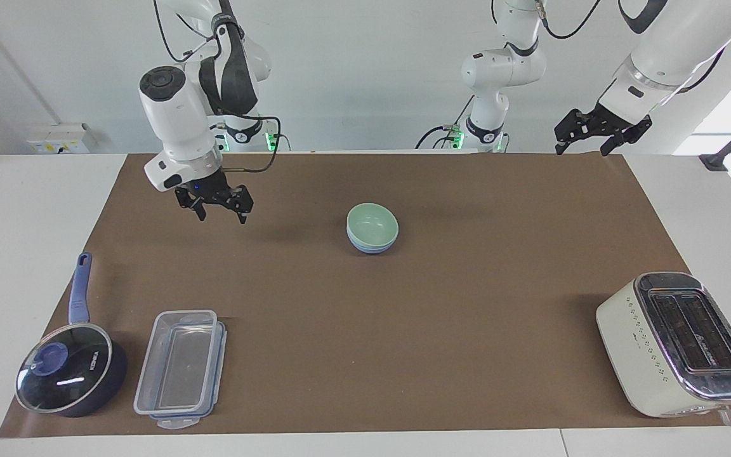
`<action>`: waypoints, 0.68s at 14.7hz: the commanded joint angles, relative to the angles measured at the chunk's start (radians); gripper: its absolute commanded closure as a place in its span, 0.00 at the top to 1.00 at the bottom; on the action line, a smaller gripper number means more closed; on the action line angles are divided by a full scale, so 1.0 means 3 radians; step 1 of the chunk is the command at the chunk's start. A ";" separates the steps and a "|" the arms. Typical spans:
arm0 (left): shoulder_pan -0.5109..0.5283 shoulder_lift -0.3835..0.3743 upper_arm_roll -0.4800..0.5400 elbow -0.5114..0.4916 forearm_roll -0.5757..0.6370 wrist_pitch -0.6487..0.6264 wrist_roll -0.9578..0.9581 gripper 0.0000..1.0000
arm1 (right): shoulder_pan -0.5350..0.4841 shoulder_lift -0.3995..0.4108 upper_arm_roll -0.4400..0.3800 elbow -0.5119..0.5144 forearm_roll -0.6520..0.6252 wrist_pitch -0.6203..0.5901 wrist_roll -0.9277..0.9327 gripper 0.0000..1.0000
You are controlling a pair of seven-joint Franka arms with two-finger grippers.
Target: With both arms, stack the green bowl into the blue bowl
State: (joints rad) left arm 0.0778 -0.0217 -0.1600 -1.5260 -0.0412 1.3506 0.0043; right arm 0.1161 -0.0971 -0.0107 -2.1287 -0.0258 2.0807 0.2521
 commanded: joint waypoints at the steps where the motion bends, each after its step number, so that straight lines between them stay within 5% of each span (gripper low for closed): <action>1: -0.0075 -0.0061 0.0068 -0.0021 0.0086 -0.0012 0.0047 1.00 | -0.0182 -0.0045 0.0031 -0.0032 -0.0078 0.0049 -0.0206 1.00; 6: -0.0050 -0.0071 0.0042 -0.0027 0.0076 -0.0002 0.0032 1.00 | -0.0361 -0.0065 0.0010 0.0116 -0.0073 -0.0058 -0.0523 1.00; 10: -0.0050 -0.0117 0.0063 -0.0062 0.0076 -0.0012 0.0032 1.00 | -0.0367 -0.0035 0.0005 0.0529 -0.0078 -0.0507 -0.0523 1.00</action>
State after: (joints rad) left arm 0.0774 -0.0258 -0.1579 -1.5257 -0.0412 1.3506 0.0043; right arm 0.0150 -0.1108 -0.0142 -2.0431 -0.0321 2.0039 0.1125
